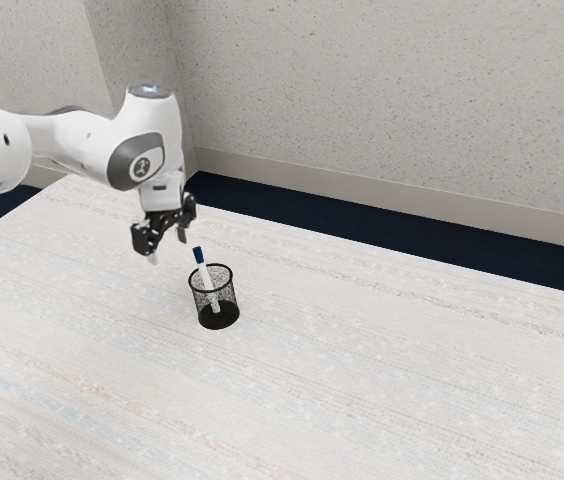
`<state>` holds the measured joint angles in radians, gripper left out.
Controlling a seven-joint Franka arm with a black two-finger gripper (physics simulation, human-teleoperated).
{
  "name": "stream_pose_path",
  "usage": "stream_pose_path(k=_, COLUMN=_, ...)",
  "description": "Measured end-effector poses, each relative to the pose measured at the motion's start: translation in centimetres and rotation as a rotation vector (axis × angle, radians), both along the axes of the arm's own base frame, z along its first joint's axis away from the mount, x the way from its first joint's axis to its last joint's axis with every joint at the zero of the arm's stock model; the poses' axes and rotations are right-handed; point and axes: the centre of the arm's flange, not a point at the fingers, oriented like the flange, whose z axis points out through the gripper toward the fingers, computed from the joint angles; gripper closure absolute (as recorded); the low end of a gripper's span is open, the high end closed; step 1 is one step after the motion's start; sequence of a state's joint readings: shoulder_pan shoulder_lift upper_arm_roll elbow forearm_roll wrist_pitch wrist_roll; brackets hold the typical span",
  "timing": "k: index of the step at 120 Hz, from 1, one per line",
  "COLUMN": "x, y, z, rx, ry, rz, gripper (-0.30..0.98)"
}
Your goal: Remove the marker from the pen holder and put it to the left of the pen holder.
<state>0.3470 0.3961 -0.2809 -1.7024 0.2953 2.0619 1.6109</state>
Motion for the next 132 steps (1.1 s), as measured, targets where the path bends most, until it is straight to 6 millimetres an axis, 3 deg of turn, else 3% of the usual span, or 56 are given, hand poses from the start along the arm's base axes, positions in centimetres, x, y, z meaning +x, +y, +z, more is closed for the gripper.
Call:
stream_pose_path(k=36, x=0.9, y=-2.1, z=-0.5, rx=-0.026, ry=-0.124, rz=-0.009, gripper=0.06)
stream_pose_path(k=88, x=1.0, y=-2.8, z=-2.1, rx=0.085, ry=-0.128, rz=-0.236, gripper=0.27)
stream_pose_path(k=104, x=1.1, y=-4.1, z=-2.3, rx=0.09, ry=-0.129, rz=-0.287, gripper=0.35)
stream_pose_path(k=132, x=1.2, y=-3.4, z=-2.1, rx=0.093, ry=-0.134, rz=-0.305, gripper=0.44)
